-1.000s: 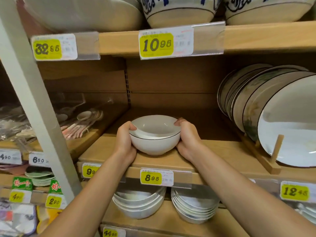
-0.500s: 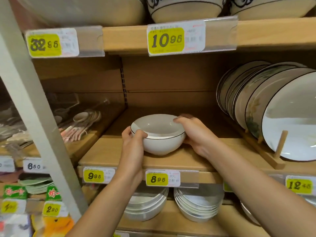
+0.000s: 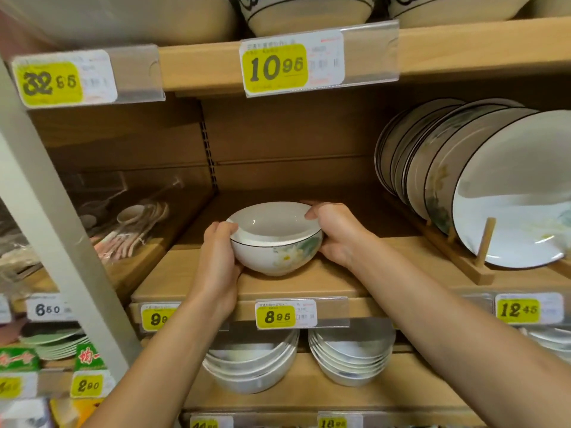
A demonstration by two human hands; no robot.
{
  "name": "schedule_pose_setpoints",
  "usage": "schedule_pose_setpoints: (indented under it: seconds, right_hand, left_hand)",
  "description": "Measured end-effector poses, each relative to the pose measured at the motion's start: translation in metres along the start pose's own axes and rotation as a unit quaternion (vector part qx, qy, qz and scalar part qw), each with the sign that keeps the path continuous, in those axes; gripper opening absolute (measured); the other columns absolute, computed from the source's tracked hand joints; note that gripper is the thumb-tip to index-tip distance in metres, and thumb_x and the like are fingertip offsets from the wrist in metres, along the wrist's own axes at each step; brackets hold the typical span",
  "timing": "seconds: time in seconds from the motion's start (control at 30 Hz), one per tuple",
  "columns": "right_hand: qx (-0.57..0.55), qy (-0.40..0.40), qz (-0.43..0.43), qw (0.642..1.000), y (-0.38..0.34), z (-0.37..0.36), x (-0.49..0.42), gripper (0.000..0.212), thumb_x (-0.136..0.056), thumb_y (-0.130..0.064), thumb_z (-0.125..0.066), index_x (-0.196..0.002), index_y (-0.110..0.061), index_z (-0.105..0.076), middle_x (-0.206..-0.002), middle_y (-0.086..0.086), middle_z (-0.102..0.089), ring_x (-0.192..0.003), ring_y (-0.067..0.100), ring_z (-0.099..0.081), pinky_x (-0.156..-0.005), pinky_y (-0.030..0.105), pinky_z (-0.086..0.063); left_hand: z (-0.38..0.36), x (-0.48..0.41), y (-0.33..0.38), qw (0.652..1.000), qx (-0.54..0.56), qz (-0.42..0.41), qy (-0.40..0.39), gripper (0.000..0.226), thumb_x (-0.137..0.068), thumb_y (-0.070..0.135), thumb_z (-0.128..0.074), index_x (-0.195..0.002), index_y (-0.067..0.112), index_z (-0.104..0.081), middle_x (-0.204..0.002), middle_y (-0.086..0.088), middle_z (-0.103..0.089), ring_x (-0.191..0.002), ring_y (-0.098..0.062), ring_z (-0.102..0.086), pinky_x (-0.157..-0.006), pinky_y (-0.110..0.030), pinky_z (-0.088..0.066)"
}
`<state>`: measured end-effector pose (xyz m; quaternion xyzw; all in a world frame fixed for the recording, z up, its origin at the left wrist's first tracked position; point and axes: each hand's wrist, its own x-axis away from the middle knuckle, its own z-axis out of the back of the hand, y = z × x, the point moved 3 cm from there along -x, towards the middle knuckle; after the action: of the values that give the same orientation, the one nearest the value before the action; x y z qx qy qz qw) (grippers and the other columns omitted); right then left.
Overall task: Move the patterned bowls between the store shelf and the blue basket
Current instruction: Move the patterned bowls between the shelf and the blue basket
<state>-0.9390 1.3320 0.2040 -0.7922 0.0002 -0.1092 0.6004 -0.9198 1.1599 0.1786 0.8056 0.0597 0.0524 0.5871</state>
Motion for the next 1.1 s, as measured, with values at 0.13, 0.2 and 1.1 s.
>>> schedule_pose_setpoints:
  seconds: [0.13, 0.2, 1.1]
  right_hand:
    - [-0.015, 0.001, 0.001, 1.0, 0.006, -0.002, 0.013, 0.023, -0.097, -0.012, -0.045, -0.115, -0.013, -0.058, -0.105, 0.012, -0.067, -0.101, 0.027, -0.064, -0.095, 0.046, -0.052]
    - [-0.029, -0.035, -0.003, 0.999, 0.008, 0.001, 0.018, 0.026, -0.097, -0.016, -0.047, -0.121, -0.013, -0.057, -0.108, 0.011, -0.069, -0.102, 0.026, -0.065, -0.092, 0.046, -0.053]
    - [-0.014, -0.053, 0.028, 0.998, 0.018, 0.008, 0.013, 0.036, -0.097, -0.015, -0.054, -0.132, -0.012, -0.045, -0.126, 0.012, -0.059, -0.111, 0.027, -0.061, -0.082, 0.041, -0.058]
  left_hand:
    - [-0.005, 0.008, -0.008, 0.999, -0.029, -0.033, -0.005, 0.046, -0.089, 0.022, -0.05, -0.134, 0.026, -0.044, -0.109, -0.003, -0.066, -0.099, -0.018, -0.066, -0.077, -0.033, -0.055]
    - [-0.005, 0.006, 0.0, 1.0, -0.004, -0.003, 0.003, 0.038, -0.089, 0.016, -0.046, -0.126, 0.019, -0.052, -0.109, -0.009, -0.068, -0.1, -0.023, -0.066, -0.084, -0.041, -0.056]
    - [0.011, -0.017, 0.009, 0.999, 0.022, 0.03, -0.007, 0.03, -0.1, 0.02, -0.043, -0.129, 0.016, -0.049, -0.111, -0.001, -0.063, -0.106, -0.018, -0.06, -0.08, -0.034, -0.051]
